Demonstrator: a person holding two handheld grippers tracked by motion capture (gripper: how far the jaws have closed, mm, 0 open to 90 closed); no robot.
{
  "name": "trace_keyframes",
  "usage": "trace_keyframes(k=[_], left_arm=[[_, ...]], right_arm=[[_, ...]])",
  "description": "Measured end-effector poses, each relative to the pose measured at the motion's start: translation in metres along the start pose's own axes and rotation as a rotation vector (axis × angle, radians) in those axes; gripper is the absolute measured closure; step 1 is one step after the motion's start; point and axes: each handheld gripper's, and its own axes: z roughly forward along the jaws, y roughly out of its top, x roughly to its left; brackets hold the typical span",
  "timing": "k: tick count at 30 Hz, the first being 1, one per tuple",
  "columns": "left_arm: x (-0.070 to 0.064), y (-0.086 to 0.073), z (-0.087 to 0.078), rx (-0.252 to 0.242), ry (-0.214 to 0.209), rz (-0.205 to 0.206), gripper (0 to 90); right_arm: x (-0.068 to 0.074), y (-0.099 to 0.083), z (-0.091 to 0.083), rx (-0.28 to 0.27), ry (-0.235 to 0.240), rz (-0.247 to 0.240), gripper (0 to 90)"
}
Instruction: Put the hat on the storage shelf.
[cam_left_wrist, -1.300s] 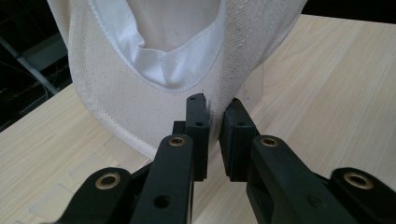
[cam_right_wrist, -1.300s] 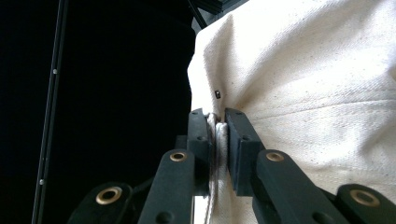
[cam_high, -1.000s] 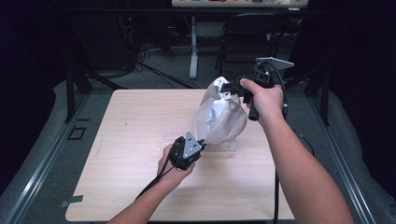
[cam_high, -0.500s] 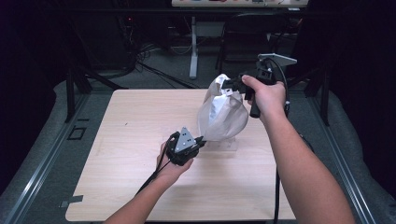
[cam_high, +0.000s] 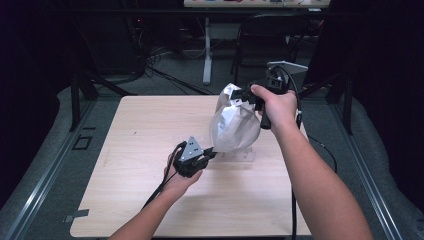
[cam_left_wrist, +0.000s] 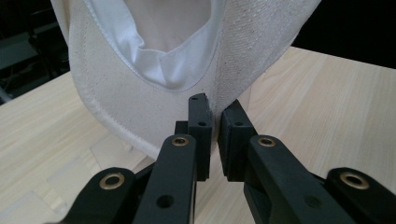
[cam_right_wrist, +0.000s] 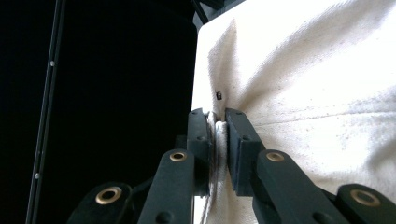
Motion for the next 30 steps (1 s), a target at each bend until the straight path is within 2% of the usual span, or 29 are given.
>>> trace_keyframes(k=[2,5,11,14,18,25,30], left_arm=[[0.001,-0.003,-0.001,-0.012,-0.003,-0.007,84.7],[0.002,-0.002,0.000,-0.009,-0.010,0.010,84.8],[0.006,0.002,0.000,-0.017,-0.038,0.018,84.7],[0.008,0.003,0.002,-0.014,-0.051,0.012,84.6],[0.011,-0.003,0.003,-0.006,-0.054,0.002,84.4],[0.010,-0.011,-0.001,-0.018,-0.026,-0.009,84.6],[0.004,-0.013,-0.002,-0.009,0.024,0.020,85.0]], right_arm=[[-0.001,-0.001,0.003,0.007,0.010,0.003,81.2],[0.001,-0.001,0.005,0.005,0.013,0.001,81.2],[0.005,0.001,-0.007,-0.016,-0.016,-0.006,81.4],[0.004,0.002,-0.010,-0.027,-0.014,-0.005,81.4],[0.001,0.001,-0.003,-0.015,-0.016,0.004,81.1],[0.001,-0.002,0.014,0.015,0.015,-0.009,79.9],[0.003,-0.003,0.018,0.028,0.007,-0.031,77.3]])
